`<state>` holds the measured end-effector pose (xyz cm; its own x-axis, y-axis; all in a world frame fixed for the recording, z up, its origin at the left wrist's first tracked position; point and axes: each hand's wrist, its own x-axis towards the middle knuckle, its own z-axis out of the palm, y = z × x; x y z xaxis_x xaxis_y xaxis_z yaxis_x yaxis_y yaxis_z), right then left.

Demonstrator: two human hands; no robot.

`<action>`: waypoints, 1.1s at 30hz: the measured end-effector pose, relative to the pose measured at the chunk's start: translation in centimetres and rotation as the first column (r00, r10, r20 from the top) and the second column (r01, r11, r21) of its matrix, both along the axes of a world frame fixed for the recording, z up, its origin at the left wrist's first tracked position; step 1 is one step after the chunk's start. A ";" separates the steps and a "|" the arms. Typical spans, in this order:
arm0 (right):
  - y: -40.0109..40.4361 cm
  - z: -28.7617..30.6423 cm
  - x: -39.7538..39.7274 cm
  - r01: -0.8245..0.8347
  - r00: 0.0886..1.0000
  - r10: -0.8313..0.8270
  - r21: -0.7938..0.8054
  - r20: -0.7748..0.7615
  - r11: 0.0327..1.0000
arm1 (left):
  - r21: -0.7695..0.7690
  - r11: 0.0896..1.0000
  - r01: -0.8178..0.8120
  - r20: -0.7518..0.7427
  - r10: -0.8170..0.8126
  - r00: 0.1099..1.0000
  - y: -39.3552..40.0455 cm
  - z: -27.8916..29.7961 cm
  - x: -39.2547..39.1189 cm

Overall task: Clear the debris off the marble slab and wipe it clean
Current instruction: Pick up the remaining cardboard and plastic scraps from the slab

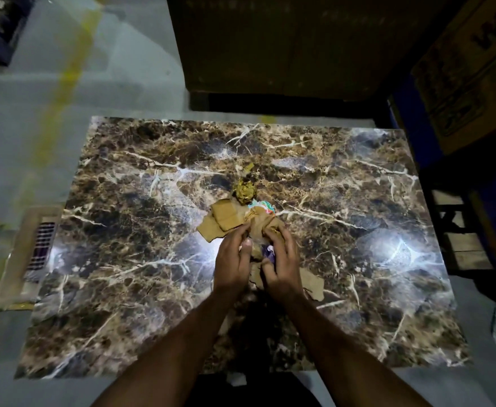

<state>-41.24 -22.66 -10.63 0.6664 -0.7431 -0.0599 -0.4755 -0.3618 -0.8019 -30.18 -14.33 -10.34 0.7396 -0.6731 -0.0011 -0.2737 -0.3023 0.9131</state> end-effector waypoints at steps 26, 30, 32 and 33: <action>-0.3 9.9 6.9 0.168 0.829 -0.316 0.335 0.460 0.927 | -0.327 0.856 -0.401 -0.732 0.039 0.680 -5.7 8.3 1.4; -0.2 12.2 7.3 0.151 0.828 -0.317 0.361 0.462 0.920 | -0.387 0.865 -0.319 -0.590 0.034 0.807 -6.0 10.1 1.8; -0.2 12.9 7.7 0.152 0.842 -0.297 0.331 0.450 0.931 | -0.412 0.855 -0.314 -0.537 0.051 0.842 -6.0 10.8 2.2; -0.1 13.3 7.8 0.155 0.849 -0.285 0.307 0.444 0.939 | -0.411 0.857 -0.310 -0.537 0.048 0.842 -6.0 10.8 2.4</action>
